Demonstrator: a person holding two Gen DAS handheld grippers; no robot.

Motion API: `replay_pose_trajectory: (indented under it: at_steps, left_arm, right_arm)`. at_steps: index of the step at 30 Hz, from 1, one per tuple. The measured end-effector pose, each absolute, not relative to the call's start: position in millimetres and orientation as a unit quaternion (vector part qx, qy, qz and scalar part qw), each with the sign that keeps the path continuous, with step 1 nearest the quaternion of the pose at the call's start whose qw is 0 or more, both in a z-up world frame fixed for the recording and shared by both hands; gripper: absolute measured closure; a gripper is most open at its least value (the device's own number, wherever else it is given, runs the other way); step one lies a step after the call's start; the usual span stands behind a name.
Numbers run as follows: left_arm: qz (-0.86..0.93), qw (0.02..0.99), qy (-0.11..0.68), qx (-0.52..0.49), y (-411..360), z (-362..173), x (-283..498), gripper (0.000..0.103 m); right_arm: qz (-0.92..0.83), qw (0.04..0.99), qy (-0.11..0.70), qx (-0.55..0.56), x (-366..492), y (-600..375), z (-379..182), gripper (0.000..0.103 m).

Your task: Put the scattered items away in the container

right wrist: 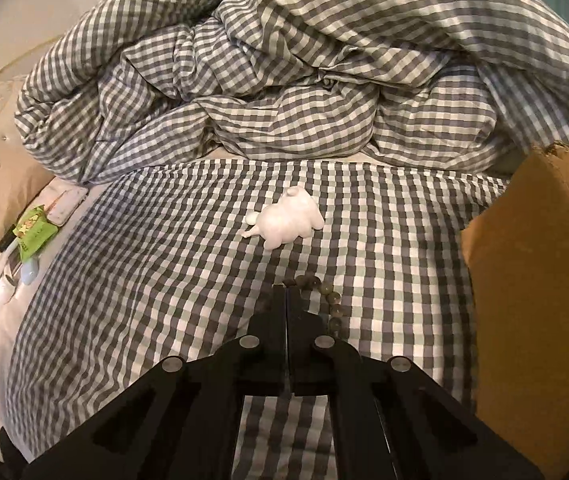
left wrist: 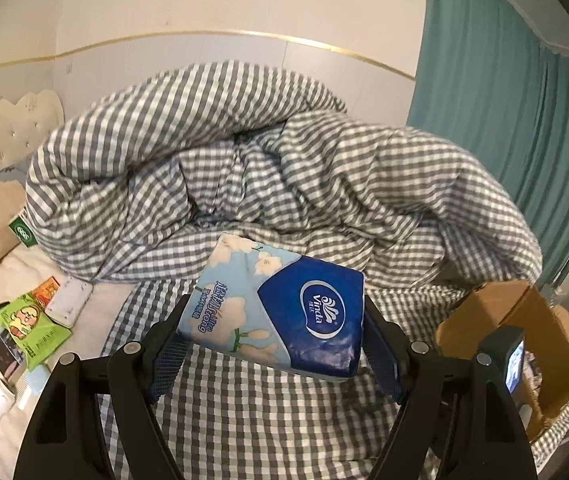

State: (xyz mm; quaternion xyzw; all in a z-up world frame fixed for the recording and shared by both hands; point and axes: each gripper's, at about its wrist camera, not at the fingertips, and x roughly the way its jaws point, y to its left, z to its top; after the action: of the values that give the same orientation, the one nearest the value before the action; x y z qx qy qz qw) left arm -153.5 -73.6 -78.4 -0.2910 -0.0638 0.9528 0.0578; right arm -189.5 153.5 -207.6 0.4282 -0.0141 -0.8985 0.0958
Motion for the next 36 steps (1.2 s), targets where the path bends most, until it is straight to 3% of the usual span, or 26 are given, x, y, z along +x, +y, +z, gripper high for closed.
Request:
replay_pose_trajectory:
  at_steps: [7,16,25,36]
  left_arm:
    - [0.956,0.057,-0.055,-0.282,-68,-59,-140,0.023]
    - [0.96,0.085,-0.045,-0.261,-22,-27,-125,0.023]
    - [0.952,0.168,-0.031,-0.254,84,-10,-112,0.023]
    - [0.924,0.264,-0.002,-0.278,230,-22,-106,0.023]
  right_arm:
    - [-0.897,0.111,-0.033,0.426,-174,161,-201,0.103]
    - [-0.926,0.1,-0.043,0.36,-130,197,-123,0.103]
    - [-0.95,0.024,-0.056,0.306,-70,291,-60,0.103]
    - [-0.955,-0.071,-0.076,0.278,-12,410,-34,0.103]
